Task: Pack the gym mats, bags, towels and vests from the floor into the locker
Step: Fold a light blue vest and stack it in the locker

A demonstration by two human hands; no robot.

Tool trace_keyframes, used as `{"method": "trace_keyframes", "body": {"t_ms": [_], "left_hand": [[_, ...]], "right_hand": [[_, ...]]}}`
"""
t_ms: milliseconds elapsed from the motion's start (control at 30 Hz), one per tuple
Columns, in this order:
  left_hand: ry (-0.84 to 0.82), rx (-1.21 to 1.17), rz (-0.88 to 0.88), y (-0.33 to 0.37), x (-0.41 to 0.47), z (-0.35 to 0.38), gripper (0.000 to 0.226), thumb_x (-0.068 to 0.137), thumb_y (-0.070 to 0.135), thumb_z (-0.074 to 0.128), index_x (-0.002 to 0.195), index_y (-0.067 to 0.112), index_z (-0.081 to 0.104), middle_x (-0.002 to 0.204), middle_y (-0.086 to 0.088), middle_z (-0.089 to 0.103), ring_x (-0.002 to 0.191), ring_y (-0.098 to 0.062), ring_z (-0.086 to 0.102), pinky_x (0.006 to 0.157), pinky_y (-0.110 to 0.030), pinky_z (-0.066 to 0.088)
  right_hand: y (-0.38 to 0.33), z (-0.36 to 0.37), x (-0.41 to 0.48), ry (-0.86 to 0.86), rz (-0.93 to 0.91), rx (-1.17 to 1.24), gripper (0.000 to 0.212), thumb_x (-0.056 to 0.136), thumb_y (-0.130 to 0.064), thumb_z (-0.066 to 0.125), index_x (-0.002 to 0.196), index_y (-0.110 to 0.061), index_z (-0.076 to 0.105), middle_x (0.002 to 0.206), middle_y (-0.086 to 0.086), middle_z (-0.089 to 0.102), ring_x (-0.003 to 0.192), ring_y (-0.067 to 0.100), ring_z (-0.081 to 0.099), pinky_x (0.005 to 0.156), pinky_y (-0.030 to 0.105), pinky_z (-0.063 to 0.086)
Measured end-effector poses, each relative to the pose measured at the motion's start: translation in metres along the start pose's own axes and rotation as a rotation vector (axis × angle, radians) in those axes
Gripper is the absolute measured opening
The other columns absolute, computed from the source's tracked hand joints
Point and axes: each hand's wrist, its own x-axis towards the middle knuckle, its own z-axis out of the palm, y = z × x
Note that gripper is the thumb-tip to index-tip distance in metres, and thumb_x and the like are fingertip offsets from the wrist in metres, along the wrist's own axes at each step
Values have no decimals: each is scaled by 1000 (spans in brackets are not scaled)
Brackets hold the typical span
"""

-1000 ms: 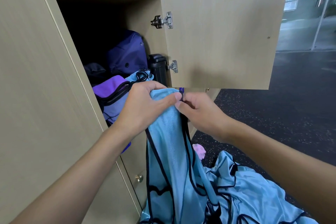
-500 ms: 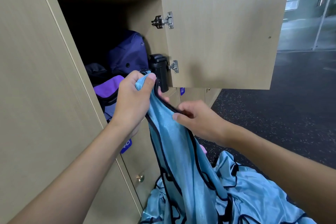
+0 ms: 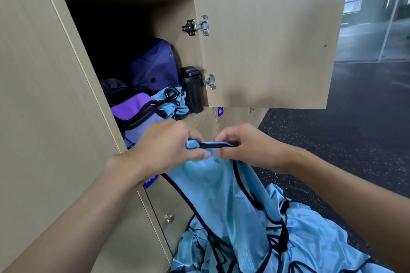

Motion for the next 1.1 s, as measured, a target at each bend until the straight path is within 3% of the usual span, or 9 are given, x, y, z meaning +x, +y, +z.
{"method": "trace_keyframes", "body": {"t_ms": [100,200,267,400,500,600,833,967,1100], "left_hand": [[90,24,-63,-8,1,-10,15,83,55,69,90,43,73,80,14,69,83,-10,59,74,-30,46],[144,38,-169,-23,0,-15,10,85,48,68,85,39,72,76,16,66,88,-17,63,78,-36,50],[144,-24,-182,-31,0,-15,12,82,46,73,93,39,73,88,19,70,97,-14,64,85,-36,51],[-9,-410,-32,-16,1,-1,63,69,50,85,126,32,67,124,25,64,118,10,54,104,-15,39],[-28,-566,54,0,4,18,37,79,45,81,111,27,75,90,13,71,73,-2,61,70,-22,49],[114,-658,16,4,6,18,14,89,25,74,86,11,78,49,16,51,40,-2,36,44,-13,26],[394,-677,-88,-6,9,4,13,90,22,72,79,16,73,51,22,59,45,8,51,48,-7,35],[413,-621,-111,-12,9,-1,14,91,23,72,82,13,74,47,24,56,41,7,49,44,-7,34],[398,-552,-125,-20,6,-3,15,91,28,71,81,16,73,45,27,53,40,5,47,44,-10,30]], "right_hand": [[4,-2,-2,-40,57,-7,14,89,-13,72,101,-6,67,98,15,73,75,15,66,72,28,57],[7,-8,-2,-50,64,-65,20,92,-18,70,99,0,65,95,21,71,74,26,64,73,47,55],[7,-10,-2,-18,54,-102,28,95,-19,65,93,8,61,80,20,60,70,20,52,65,40,46],[6,-5,-1,29,26,-94,37,98,-18,60,86,17,51,75,6,44,68,18,37,62,32,31],[3,-3,1,37,14,-59,42,99,-20,60,87,19,51,74,5,41,67,18,33,59,30,26],[3,-3,1,37,17,-56,45,99,-24,59,89,20,52,74,5,42,66,17,34,59,30,26],[9,-4,0,75,38,-76,20,95,-17,65,87,1,66,71,-3,59,58,2,50,55,13,41],[8,0,-1,117,50,-150,31,98,-17,59,69,-10,52,62,-4,41,45,0,32,44,13,29],[8,-3,3,205,59,1,30,100,-16,53,84,9,52,72,8,45,63,13,43,60,27,36]]}}
